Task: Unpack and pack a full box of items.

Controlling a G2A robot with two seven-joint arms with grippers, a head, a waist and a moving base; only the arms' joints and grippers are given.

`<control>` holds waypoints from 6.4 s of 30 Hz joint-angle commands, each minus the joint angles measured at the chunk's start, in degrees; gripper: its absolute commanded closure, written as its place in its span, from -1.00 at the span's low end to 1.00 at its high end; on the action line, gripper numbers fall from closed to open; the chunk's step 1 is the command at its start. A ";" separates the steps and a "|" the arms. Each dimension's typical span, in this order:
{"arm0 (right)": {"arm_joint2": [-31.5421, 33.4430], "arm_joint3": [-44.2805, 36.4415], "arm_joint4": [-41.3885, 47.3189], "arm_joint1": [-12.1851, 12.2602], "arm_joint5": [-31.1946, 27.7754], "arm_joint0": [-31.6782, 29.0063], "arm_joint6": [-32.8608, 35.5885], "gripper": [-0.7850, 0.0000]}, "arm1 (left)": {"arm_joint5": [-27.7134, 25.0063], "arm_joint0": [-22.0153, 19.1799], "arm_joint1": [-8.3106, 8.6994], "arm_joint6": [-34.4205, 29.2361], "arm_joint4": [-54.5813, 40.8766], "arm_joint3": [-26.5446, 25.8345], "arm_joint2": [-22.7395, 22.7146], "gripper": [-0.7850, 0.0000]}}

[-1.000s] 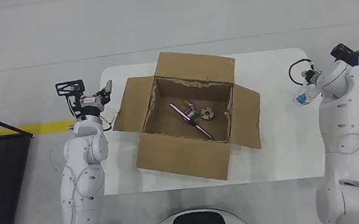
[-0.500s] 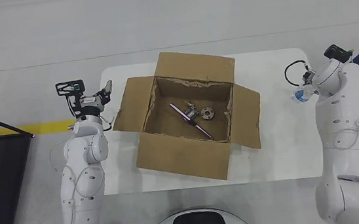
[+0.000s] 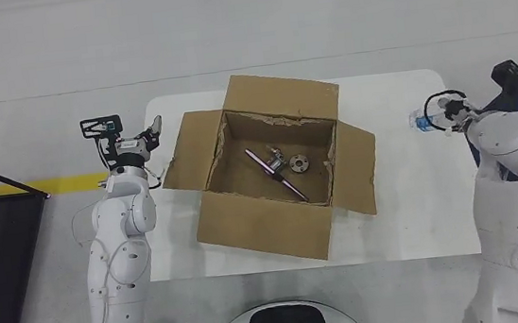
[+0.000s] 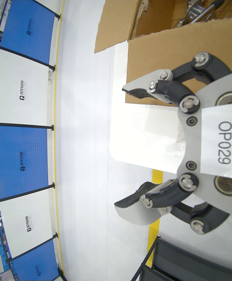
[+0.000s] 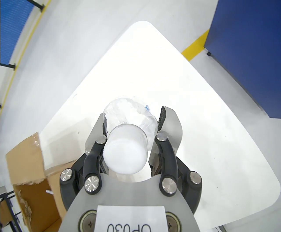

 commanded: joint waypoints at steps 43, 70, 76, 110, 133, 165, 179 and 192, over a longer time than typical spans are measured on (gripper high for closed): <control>-65.38 -2.54 -44.36 -6.51 -10.72 15.71 31.58 -0.94 | 0.00 0.00 0.00 0.00 0.00 0.00 0.00 -1.00; -38.05 -20.67 -19.59 -9.95 -15.99 7.37 27.59 -1.00 | 0.00 0.00 0.00 0.00 0.00 0.00 0.00 -1.00; -18.07 -18.70 -1.70 -8.57 -21.39 -0.68 21.75 -1.00 | 4.14 -1.82 0.36 0.59 5.23 4.08 -1.66 -1.00; -0.15 -7.09 21.27 -5.88 -24.64 -5.20 17.93 -1.00 | -31.69 -9.23 2.87 -27.11 -26.26 8.18 -5.53 -1.00; 5.88 10.82 39.85 -4.70 -27.54 -1.59 24.04 -1.00 | -23.73 -11.93 2.87 -19.52 -10.77 13.95 8.52 -1.00; -5.11 43.07 82.36 2.21 -33.64 8.76 31.58 -1.00 | -22.29 -11.56 3.39 -17.85 -12.18 14.36 11.49 -1.00; -5.11 43.07 82.36 2.21 -33.64 8.76 31.58 -1.00 | -22.29 -11.56 3.39 -17.85 -12.18 14.36 11.49 -1.00; -5.11 43.07 82.36 2.21 -33.64 8.76 31.58 -1.00 | -24.60 -10.14 3.40 -16.10 -15.35 11.47 11.48 -1.00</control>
